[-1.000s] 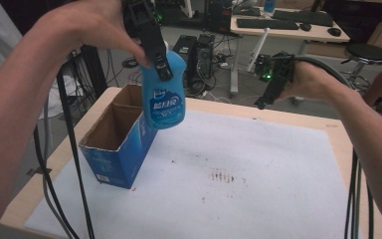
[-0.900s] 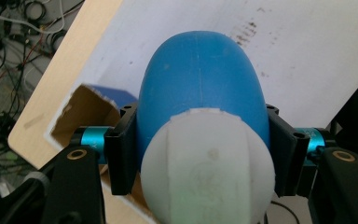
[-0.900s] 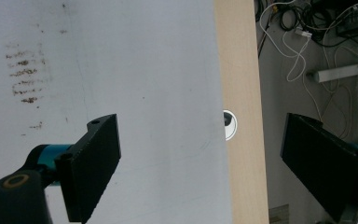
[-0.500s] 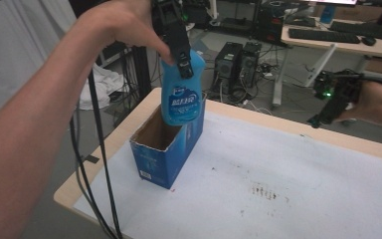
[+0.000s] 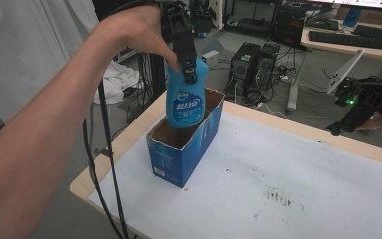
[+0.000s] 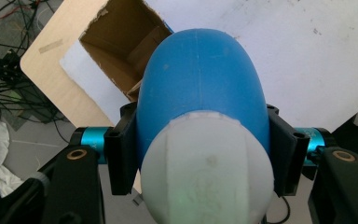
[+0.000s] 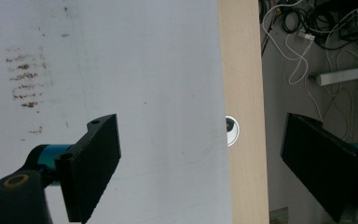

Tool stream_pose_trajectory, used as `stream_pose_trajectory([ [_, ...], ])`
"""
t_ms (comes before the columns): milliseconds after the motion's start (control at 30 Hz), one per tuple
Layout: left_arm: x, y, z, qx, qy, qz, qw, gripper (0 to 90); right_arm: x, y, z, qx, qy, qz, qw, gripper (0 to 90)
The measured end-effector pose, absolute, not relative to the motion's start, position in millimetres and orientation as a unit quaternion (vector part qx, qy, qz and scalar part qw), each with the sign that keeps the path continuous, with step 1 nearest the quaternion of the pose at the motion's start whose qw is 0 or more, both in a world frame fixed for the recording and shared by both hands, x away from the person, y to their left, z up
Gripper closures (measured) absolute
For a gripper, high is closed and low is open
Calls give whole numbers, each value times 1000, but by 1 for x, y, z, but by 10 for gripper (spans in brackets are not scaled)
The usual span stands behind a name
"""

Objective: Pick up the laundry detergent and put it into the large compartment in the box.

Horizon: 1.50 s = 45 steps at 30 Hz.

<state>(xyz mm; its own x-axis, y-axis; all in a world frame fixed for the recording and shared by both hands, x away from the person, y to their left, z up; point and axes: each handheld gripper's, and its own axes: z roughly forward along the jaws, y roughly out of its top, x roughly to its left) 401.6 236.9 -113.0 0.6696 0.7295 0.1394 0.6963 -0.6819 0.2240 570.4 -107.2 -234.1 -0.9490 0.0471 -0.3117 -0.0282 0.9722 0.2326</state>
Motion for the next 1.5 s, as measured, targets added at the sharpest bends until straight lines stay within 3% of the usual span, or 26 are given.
stream_pose_trajectory([
  [767, 419, 248, -235, 920, 382, 67, 55, 381, 571, -107, -236, 3, 981, 113, 158, 112],
  [1500, 419, 253, -278, 932, 353, 64, 57, 381, 571, -103, -240, -3, 981, 109, 157, 112],
])
